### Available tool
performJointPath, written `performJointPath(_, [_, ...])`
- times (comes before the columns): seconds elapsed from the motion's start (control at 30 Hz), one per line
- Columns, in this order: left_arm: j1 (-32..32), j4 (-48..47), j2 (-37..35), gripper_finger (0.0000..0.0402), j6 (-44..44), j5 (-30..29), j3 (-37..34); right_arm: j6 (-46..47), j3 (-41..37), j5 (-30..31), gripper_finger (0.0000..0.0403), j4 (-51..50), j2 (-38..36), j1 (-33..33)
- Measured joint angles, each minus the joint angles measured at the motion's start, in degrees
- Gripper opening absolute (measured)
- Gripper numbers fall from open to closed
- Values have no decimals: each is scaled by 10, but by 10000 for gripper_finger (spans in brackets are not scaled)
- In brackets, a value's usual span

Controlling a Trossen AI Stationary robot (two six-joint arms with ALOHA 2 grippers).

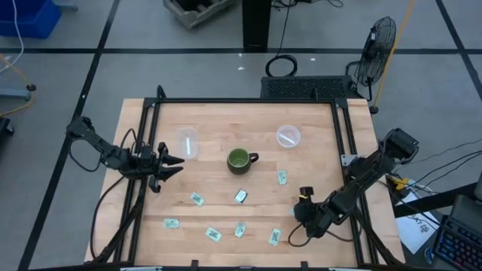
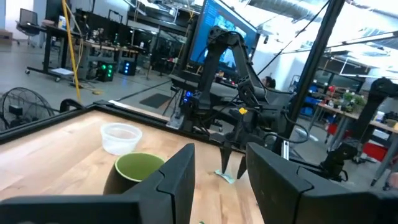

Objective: Pick and place items into bin
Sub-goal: Put the green stevia packet into the right transparent bin

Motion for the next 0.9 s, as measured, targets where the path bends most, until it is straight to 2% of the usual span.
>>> performJointPath(0.23, [0, -2, 1, 147, -1, 1, 0, 5, 3, 11, 196, 0, 38, 4])
performJointPath(0.6, [0, -1, 9, 147, 0, 1, 0, 45, 1, 2, 112, 2, 45, -3])
performJointPath(0.9, [0, 2, 9, 147, 5, 1, 0, 36, 1, 8, 56, 2, 46, -15])
